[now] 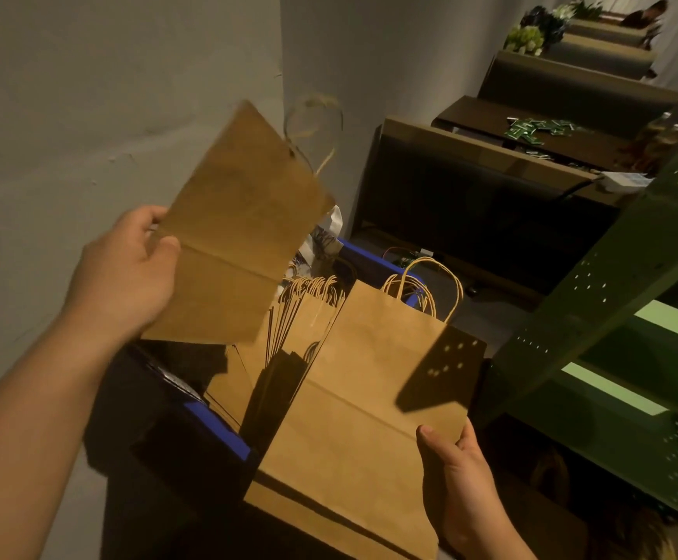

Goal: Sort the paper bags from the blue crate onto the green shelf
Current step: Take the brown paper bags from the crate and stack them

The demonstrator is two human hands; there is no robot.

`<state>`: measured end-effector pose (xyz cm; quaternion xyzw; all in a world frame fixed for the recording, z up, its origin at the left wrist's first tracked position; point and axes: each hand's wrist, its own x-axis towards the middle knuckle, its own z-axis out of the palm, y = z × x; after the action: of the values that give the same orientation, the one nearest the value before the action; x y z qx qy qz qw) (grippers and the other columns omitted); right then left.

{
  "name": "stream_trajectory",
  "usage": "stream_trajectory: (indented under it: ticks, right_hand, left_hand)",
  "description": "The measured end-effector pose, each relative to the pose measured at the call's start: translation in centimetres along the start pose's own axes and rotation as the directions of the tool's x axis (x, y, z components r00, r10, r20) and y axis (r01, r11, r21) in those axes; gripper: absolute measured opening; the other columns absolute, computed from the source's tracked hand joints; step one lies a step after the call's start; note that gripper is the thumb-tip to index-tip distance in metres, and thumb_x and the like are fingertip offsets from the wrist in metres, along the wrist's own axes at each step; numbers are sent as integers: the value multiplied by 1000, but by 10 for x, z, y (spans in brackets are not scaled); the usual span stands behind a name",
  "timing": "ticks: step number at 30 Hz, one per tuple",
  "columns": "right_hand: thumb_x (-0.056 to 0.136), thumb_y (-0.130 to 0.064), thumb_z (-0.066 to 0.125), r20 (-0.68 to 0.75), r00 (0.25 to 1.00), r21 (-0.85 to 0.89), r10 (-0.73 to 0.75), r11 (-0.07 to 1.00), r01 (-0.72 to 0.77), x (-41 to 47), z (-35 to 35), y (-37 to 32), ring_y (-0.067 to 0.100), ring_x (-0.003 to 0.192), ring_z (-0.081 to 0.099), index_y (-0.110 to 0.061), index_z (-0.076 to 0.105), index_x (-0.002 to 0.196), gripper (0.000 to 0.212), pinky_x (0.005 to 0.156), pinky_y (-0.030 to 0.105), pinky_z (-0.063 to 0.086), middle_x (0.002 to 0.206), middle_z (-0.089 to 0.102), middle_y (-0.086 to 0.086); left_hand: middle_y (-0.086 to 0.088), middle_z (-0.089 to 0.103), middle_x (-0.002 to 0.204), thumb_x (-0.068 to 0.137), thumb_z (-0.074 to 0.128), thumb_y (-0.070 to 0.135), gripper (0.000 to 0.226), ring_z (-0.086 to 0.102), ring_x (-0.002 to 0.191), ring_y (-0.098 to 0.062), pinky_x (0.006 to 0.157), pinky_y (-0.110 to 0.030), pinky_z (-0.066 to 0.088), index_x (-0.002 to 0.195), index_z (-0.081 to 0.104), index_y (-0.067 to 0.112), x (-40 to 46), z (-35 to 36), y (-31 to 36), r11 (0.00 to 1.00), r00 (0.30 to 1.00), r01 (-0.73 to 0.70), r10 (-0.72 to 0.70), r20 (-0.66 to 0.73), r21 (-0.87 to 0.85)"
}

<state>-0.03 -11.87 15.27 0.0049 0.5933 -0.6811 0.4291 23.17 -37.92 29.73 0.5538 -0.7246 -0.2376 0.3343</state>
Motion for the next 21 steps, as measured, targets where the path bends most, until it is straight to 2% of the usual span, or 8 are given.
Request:
stream_trajectory:
  ticks: [2,4,7,11,15,17,19,21]
  right_hand:
    - [93,8,57,3,1000,-5,3,1000,-3,0,1,-3,21,105,67,-26,62,116,42,83,27,46,106,76,4]
    - [93,8,57,-5,1000,-2,11,1000,-11,2,-1,-4,22,106,66,-28,62,114,41,84,27,45,110,73,6]
    - [93,6,57,-15,999,-6,31,999,-31,5,-2,0,25,111,65,-28,62,117,42,92,31,45,118,71,9]
    - [95,3,53,-9,997,44,76,996,-76,4,-5,0,36,115,65,-25,62,122,39,109,52,43,116,72,16]
    - [104,-15,46,-12,995,27,96,995,-96,0,-6,-4,32,109,67,-24,62,121,24,110,50,41,111,73,14]
    - [106,-34,46,-25,996,-61,84,994,-85,-1,-7,-6,24,101,65,-25,61,111,18,110,38,35,104,70,8]
    - [98,-50,54,-23,996,-149,83,985,-85,-1,-9,-6,28,103,67,-26,62,114,30,108,46,44,109,71,8]
    - [89,-42,69,47,997,-219,63,974,-52,-3,-9,-7,32,107,70,-32,60,123,36,102,54,51,117,72,7]
  left_hand:
    - [12,73,103,106,51,26,26,68,93,-16,74,-37,51,125,60,40,-6,-7,7,938,992,126,-111,64,-323]
    - [9,75,103,106,53,22,26,71,97,-18,80,-44,55,113,64,44,-11,-8,10,791,961,272,-196,194,-548]
    - [-3,76,108,106,51,14,29,73,91,-20,80,-44,54,115,68,36,-21,8,4,648,893,435,-220,393,-625]
    - [-14,75,112,104,54,14,27,74,95,-33,89,-55,57,121,65,32,-50,47,-5,673,755,573,-211,620,-468]
    - [-10,78,102,102,58,12,36,76,93,-38,83,-56,62,131,59,32,-76,81,-10,744,628,625,-302,717,-235]
    - [-3,76,104,101,59,11,37,76,89,-30,80,-50,63,133,57,29,-87,95,-12,823,657,549,-318,684,-145]
    - [7,68,110,100,62,16,40,72,92,-20,78,-40,62,135,54,35,-94,106,-16,900,701,436,-316,639,-32]
    - [8,65,122,98,65,23,45,69,100,-18,85,-43,62,136,50,42,-102,114,-21,904,660,427,-303,687,-11]
